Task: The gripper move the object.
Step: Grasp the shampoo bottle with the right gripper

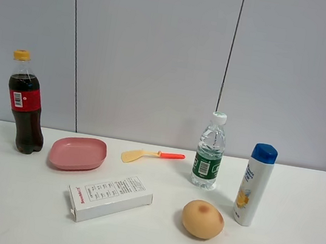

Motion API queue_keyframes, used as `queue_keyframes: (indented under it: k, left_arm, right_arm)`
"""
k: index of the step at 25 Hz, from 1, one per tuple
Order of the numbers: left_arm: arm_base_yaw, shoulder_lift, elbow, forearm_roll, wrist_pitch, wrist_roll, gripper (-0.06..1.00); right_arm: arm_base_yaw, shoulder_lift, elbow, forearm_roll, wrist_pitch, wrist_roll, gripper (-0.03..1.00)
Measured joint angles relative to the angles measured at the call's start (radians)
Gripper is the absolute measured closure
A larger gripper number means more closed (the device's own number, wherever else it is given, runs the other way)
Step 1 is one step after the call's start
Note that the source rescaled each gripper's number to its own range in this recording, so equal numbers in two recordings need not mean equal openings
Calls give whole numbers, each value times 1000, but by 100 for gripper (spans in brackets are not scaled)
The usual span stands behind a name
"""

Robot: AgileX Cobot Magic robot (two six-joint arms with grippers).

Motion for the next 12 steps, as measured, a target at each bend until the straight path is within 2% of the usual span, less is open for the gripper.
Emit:
queue_keyframes:
  k: [1, 12]
  left_arm:
    - [0, 0, 0, 0, 0, 0, -6]
    - [0, 0, 0, 0, 0, 0, -6]
  right_arm:
    - [0, 0, 0, 0, 0, 0, 11]
    - [0, 0, 0, 0, 0, 0, 11]
